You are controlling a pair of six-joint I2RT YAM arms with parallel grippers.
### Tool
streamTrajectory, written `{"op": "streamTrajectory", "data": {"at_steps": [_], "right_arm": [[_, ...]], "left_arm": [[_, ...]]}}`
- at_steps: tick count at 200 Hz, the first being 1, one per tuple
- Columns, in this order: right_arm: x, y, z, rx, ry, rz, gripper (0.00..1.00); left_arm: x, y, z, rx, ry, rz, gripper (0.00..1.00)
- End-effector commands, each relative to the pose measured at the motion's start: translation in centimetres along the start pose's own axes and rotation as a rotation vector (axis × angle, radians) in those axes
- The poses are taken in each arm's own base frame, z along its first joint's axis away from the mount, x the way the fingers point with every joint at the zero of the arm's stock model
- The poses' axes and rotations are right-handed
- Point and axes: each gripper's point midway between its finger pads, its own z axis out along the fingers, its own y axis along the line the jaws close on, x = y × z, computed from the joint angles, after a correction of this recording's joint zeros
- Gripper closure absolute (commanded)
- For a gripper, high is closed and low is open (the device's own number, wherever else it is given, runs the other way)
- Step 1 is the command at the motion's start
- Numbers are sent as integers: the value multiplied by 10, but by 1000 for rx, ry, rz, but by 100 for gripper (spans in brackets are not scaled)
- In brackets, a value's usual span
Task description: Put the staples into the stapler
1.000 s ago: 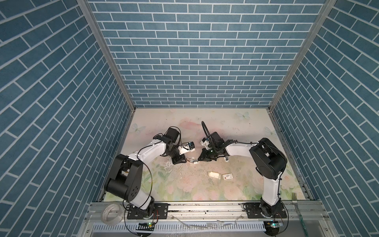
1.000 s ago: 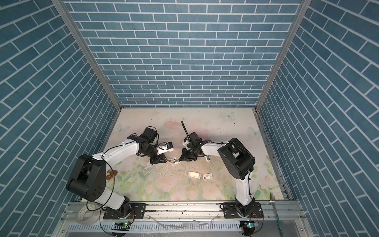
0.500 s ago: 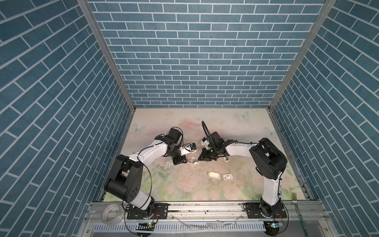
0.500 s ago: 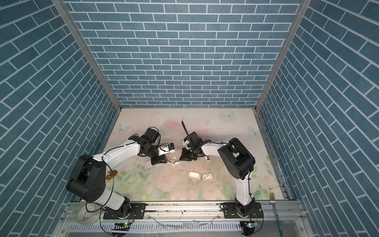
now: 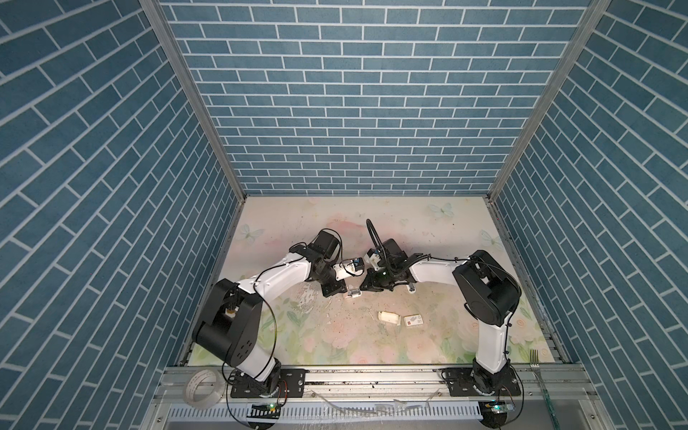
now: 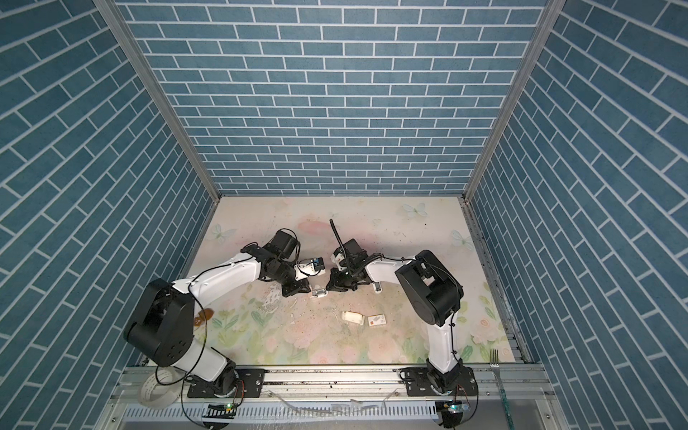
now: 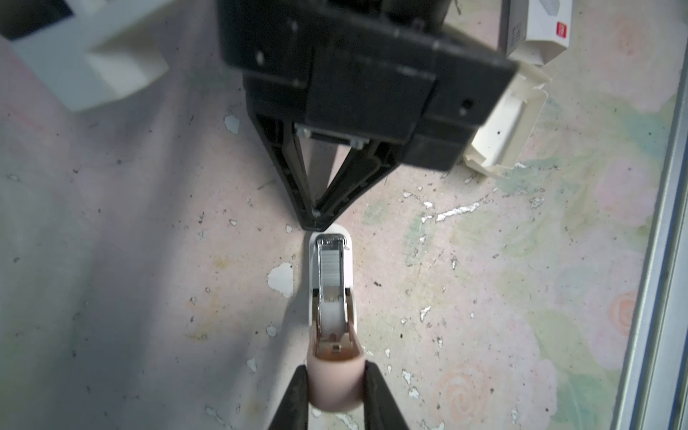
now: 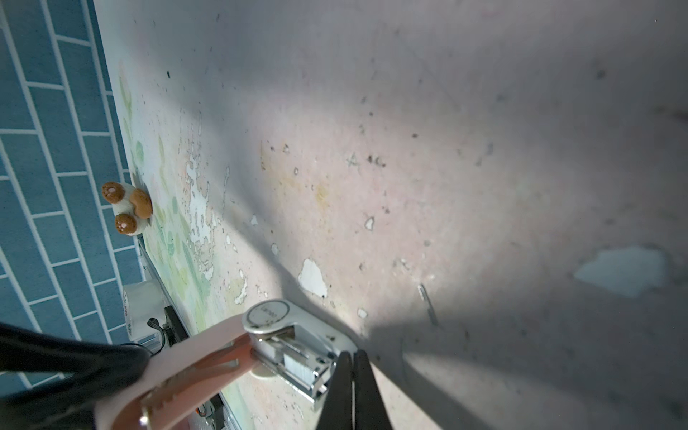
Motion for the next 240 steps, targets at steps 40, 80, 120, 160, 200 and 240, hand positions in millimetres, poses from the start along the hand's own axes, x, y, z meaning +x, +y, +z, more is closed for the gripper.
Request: {"op": "streamTrajectory", "data": {"at_steps": [40, 80, 120, 160, 200, 240], "right_arm": [[16, -20, 8, 53, 32, 9, 95], [17, -21, 8, 47, 24, 14, 95], [15, -20, 7, 42, 12, 16, 95], [14, -19, 4, 44, -4, 10, 95], [11, -18, 2, 48, -22, 5, 95], [4, -18, -4, 70, -63, -2, 94]], "left_arm": [[10, -6, 24, 44, 65, -18, 83], [9, -8, 27, 45, 72, -15, 83], [9, -9, 30, 48, 84, -12, 83], [7, -10, 32, 50, 92, -8, 83], [9, -10, 36, 50, 112, -4, 83], [13, -10, 41, 57, 128, -8, 84]]}}
